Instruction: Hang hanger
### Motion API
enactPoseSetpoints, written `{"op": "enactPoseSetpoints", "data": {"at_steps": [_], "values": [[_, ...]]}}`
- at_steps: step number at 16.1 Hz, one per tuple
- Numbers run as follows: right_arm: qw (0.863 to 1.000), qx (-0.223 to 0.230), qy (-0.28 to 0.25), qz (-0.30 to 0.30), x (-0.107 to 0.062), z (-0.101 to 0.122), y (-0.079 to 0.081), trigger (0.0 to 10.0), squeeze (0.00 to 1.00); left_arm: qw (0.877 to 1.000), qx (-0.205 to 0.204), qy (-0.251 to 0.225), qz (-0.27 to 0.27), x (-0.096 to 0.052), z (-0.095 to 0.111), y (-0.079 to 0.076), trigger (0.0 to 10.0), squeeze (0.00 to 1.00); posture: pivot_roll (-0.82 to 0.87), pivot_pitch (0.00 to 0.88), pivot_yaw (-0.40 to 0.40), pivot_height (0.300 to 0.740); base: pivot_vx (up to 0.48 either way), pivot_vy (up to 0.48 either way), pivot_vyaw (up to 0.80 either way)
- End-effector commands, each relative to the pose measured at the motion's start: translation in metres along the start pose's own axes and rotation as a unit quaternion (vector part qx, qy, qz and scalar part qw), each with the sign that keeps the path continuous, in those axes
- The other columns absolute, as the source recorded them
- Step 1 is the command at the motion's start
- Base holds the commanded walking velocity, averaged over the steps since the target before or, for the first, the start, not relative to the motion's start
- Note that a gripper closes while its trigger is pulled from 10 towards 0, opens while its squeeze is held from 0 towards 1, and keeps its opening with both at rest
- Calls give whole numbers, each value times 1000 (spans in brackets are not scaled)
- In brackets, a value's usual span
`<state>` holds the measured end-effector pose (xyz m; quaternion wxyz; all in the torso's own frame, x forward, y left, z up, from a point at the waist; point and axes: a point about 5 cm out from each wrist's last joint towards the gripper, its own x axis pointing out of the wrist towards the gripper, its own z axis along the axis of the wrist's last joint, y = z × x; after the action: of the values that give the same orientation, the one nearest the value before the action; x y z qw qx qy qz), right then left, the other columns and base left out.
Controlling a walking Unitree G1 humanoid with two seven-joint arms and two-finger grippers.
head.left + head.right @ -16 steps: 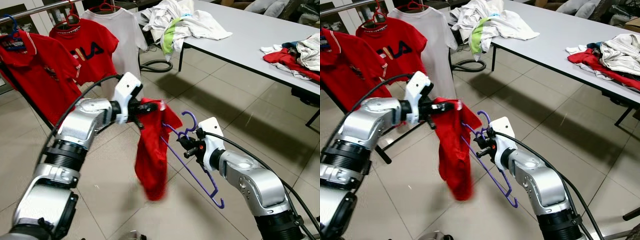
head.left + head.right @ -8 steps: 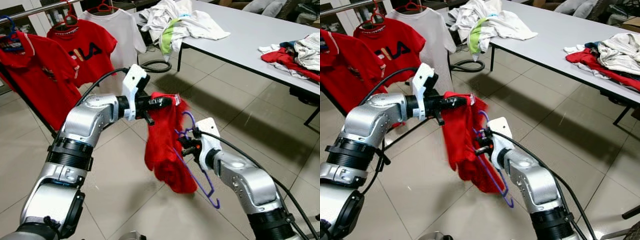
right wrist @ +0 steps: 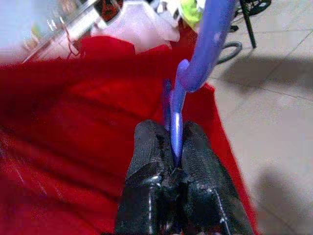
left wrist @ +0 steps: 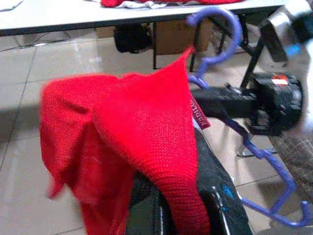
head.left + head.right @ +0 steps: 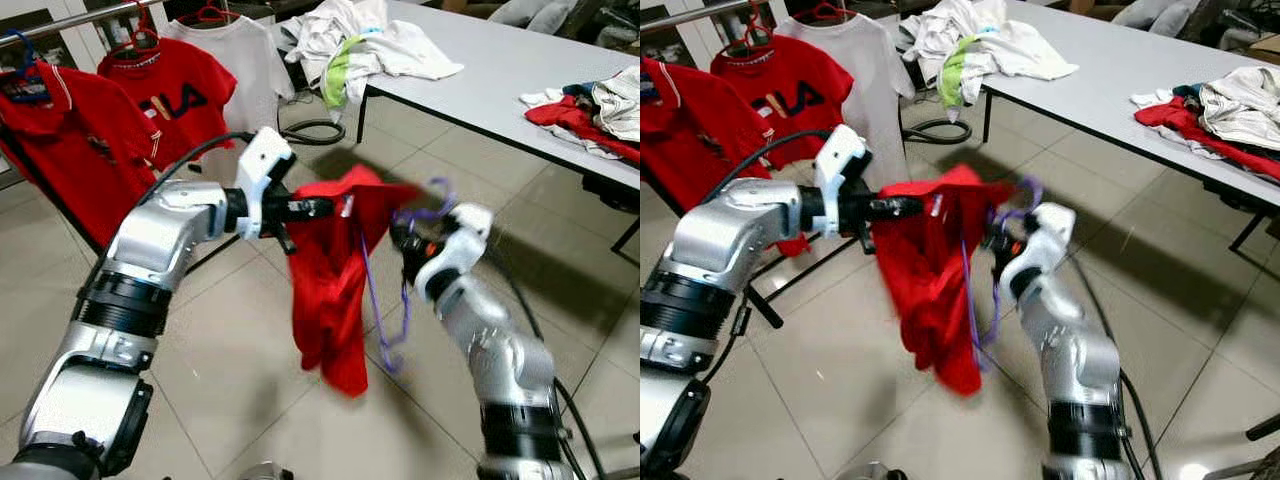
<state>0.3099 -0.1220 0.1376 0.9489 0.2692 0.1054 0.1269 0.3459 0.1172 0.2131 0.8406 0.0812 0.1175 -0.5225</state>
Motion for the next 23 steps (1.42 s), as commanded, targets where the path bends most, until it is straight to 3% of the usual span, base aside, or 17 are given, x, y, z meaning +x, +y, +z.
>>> {"op": "enactPoseSetpoints", "data": {"at_steps": [1, 2, 5, 6, 7, 8, 10, 11, 13, 14, 15, 16, 17, 20, 23], "values": [[999, 38, -14, 11, 4, 6, 4, 0, 0, 1000, 25, -6, 5, 2, 6, -1, 0, 0, -7, 0, 90, 740, 0, 0, 0], [998, 44, -16, 31, 8, 9, 12, 0, 0, 999, 33, -12, 14, 7, 6, -1, 0, 0, -8, 0, 87, 740, 0, 0, 0], [997, -11, -54, 44, 12, 20, 23, 0, 0, 997, 54, -24, 43, 13, 10, 1, 0, 0, -11, 0, 80, 740, 0, 0, 0], [977, -201, -51, 46, 12, 20, 25, 0, 0, 996, 60, -31, 57, 12, 11, 4, 0, 0, -13, 0, 79, 740, 0, 0, 0], [954, -291, -48, 50, 11, 17, 26, 0, 0, 995, 64, -42, 70, 10, 14, 7, 0, 0, -15, 0, 78, 740, 0, 0, 0], [956, -286, -48, 48, 11, 17, 25, 0, 0, 994, 65, -46, 75, 10, 15, 8, 0, 0, -15, 0, 78, 740, 0, 0, 0], [938, -342, -36, 55, 11, 12, 24, 0, 0, 990, 69, -70, 101, -1, 28, 19, 0, 0, -15, 0, 72, 740, 0, 0, 0], [937, -343, -40, 54, 12, 13, 24, 0, 0, 990, 70, -70, 101, -2, 29, 20, 0, 0, -15, 0, 72, 740, 0, 0, 0], [946, -310, -52, 74, 13, 16, 29, 0, 0, 989, 74, -74, 110, -3, 30, 22, 0, 0, -17, 0, 69, 740, 0, 0, 0], [957, -264, -43, 114, 13, 12, 39, 0, 0, 988, 78, -72, 112, -1, 29, 23, 0, 0, -18, 0, 66, 740, 0, 0, 0], [970, -210, -55, 105, 14, 15, 41, 0, 0, 989, 77, -67, 105, 1, 27, 22, 0, 0, -18, 0, 66, 740, 0, 0, 0], [987, -118, -71, 81, 17, 23, 40, 0, 0, 992, 76, -51, 85, 5, 19, 17, 0, 0, -18, 0, 66, 740, 0, 0, 0], [994, -42, -85, 58, 21, 30, 36, 0, 0, 995, 73, -35, 65, 10, 11, 12, 0, 0, -21, 0, 67, 740, 0, 0, 0], [991, 60, -114, 30, 28, 41, 29, 0, 0, 997, 62, -29, 47, 18, 3, 5, 0, 0, -27, 0, 80, 740, 0, 0, 0], [987, 91, -132, 1, 36, 49, 27, 0, 0, 999, 31, -39, 21, 21, 0, -4, 0, 0, -25, 0, 86, 740, 0, 0, 0]]}}
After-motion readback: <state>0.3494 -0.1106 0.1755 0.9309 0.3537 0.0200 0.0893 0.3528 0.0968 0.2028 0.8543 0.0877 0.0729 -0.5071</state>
